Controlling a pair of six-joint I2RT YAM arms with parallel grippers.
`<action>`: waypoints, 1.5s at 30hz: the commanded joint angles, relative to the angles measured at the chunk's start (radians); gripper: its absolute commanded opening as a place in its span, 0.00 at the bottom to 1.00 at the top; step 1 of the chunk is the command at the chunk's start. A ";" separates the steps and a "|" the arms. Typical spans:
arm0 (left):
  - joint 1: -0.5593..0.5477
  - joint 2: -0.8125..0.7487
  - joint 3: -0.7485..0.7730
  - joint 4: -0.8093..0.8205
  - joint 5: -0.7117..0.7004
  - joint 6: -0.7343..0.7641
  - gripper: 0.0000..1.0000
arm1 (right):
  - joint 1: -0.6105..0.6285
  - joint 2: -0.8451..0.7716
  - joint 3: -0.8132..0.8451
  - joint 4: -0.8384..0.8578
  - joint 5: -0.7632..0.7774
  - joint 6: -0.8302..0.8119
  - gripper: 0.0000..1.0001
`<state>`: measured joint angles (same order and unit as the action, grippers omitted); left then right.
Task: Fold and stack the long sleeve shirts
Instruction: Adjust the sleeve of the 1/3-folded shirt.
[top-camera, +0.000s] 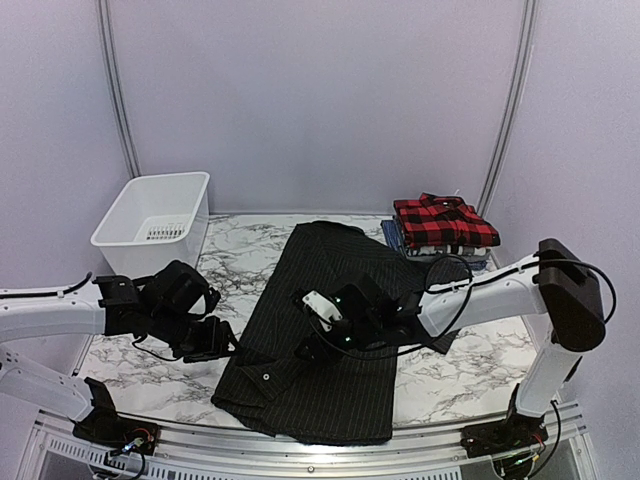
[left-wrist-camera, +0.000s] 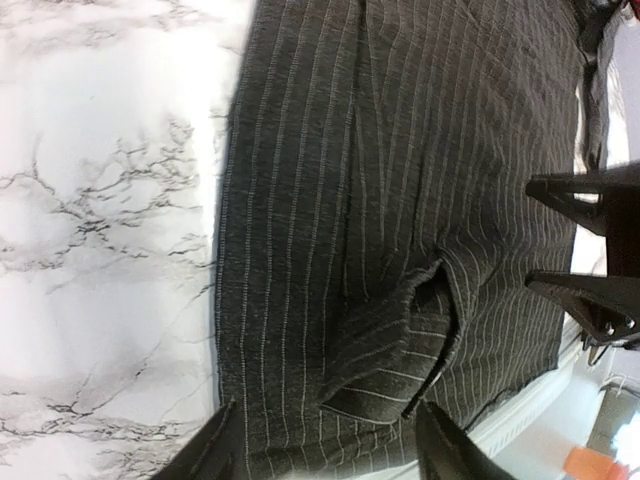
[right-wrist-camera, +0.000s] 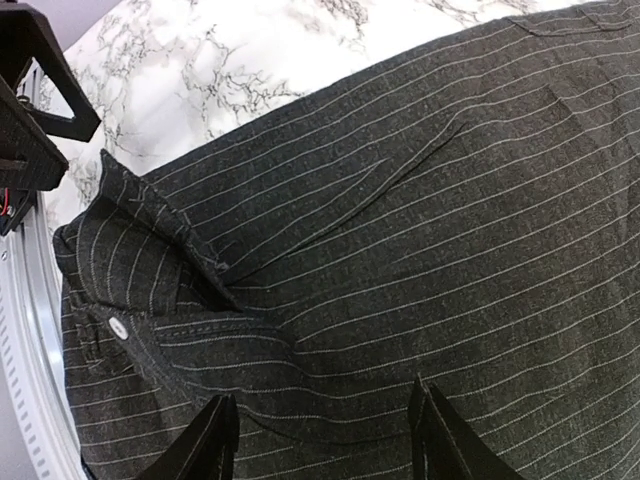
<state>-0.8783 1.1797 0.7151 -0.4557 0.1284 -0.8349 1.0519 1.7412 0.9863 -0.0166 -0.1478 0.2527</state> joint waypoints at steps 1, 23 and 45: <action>0.021 -0.014 -0.014 0.021 0.001 -0.069 0.64 | 0.003 0.029 0.052 -0.017 0.012 -0.015 0.54; 0.121 -0.095 -0.276 0.426 0.188 -0.403 0.52 | 0.045 0.064 0.057 -0.126 -0.059 -0.090 0.53; 0.137 -0.145 -0.410 0.600 0.110 -0.704 0.50 | 0.044 0.030 0.025 -0.100 -0.032 -0.064 0.52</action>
<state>-0.7456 0.9802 0.2741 0.0704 0.2497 -1.5131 1.0904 1.8038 1.0164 -0.1329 -0.1970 0.1791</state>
